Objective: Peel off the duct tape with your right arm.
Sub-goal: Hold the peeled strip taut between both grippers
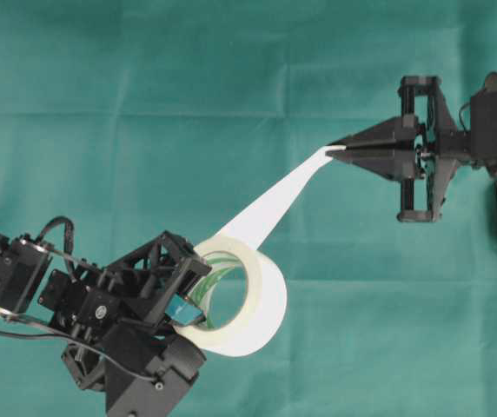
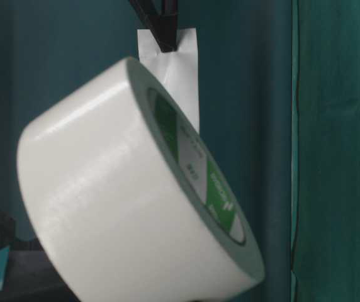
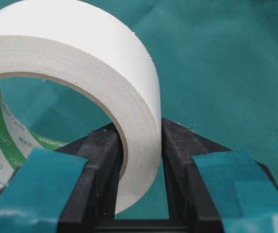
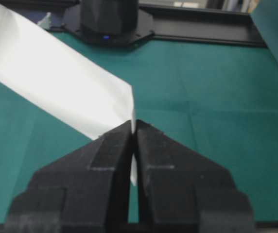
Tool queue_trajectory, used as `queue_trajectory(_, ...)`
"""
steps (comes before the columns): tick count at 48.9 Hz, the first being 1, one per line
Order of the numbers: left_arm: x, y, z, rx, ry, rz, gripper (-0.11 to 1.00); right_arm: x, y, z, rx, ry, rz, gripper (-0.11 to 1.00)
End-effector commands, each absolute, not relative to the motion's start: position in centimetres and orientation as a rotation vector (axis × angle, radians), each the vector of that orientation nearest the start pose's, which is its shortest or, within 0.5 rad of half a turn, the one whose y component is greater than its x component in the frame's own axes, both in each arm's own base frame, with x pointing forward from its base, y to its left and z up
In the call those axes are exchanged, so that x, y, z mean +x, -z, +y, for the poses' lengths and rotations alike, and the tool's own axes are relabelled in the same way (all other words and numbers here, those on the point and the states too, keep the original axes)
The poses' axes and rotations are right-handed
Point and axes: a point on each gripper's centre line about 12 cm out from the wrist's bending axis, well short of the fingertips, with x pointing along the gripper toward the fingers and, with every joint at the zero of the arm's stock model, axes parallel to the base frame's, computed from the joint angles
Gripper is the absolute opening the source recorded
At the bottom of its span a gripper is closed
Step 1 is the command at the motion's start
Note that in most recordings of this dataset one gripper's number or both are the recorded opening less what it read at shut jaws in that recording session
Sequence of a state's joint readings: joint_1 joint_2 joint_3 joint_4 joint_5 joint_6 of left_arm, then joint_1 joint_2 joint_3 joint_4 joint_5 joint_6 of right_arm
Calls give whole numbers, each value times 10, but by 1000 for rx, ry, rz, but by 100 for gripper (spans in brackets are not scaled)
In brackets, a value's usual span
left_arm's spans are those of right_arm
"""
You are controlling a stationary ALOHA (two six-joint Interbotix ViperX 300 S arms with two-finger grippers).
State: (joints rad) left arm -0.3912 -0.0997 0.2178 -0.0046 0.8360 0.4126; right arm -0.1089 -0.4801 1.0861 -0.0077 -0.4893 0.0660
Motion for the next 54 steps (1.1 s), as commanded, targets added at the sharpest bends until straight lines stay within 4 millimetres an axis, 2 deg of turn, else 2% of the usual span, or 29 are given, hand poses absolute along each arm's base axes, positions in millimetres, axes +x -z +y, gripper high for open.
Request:
queue_trajectory(1, 350, -329, -176, 576, 616, 765, 21, 275, -242, -39, 71, 143, 90, -10)
queue_trajectory(11, 347, -342, -186, 613, 649, 697, 21, 274, -241, -40, 72, 148, 92, -10)
queue_trajectory(31, 341, -361, -192, 635, 661, 571, 21, 272, -237, -40, 75, 148, 102, -10)
queue_trajectory(54, 340, -361, -192, 661, 667, 522, 21, 272, -236, -40, 77, 150, 102, -10)
